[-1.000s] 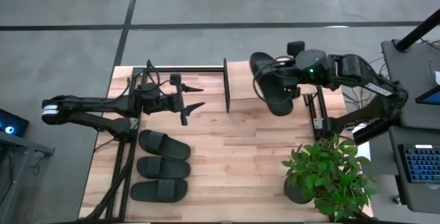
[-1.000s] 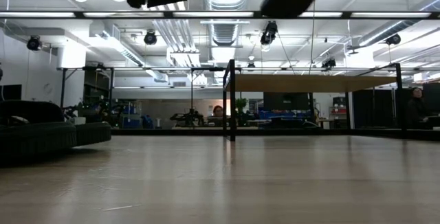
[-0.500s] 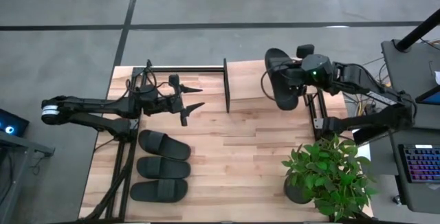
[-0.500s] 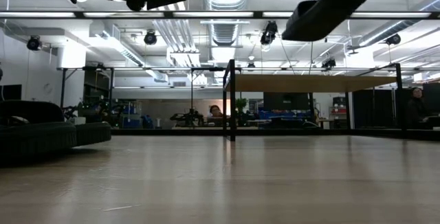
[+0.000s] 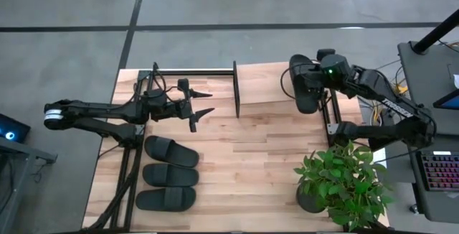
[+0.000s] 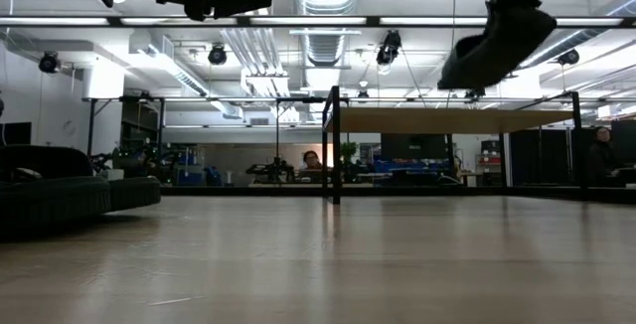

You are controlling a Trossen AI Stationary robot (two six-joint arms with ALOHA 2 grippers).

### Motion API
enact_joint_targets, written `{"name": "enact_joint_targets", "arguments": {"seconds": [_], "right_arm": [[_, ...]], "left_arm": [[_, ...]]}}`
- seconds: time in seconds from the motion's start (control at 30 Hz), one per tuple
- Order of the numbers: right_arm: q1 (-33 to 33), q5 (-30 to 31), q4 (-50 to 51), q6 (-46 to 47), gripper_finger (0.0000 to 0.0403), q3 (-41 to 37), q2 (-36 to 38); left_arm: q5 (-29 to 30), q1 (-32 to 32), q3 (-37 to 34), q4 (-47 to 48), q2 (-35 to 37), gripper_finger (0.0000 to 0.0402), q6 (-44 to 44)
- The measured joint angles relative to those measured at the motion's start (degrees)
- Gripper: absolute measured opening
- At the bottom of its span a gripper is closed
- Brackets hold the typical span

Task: Pick and place slides into the shelf
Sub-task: Put the black slipper on the shelf

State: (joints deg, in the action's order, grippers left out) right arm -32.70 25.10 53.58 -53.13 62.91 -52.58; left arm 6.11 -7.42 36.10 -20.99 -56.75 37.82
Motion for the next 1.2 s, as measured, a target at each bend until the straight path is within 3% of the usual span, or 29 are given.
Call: {"name": "enact_joint_targets", "arguments": {"seconds": [0.4,0.67,0.87,1.2], "right_arm": [[-9.47,-5.60,-3.44,-6.27,0.0009,-5.65,0.02],[-15.72,-6.36,-5.61,-10.98,0.0009,-6.16,-0.37],[-20.09,-10.50,-6.52,-13.07,0.0009,-6.68,-1.29],[-22.85,-11.96,-9.41,-14.82,0.0009,-7.34,-3.04]], "left_arm": [[0.01,0.00,0.04,-0.01,-0.09,0.0213,0.00],[0.07,0.00,0.07,-0.13,-0.22,0.0213,0.00],[0.09,0.00,0.07,-0.09,-0.24,0.0213,-0.02],[0.11,0.00,0.07,-0.09,-0.26,0.0212,-0.04]]}}
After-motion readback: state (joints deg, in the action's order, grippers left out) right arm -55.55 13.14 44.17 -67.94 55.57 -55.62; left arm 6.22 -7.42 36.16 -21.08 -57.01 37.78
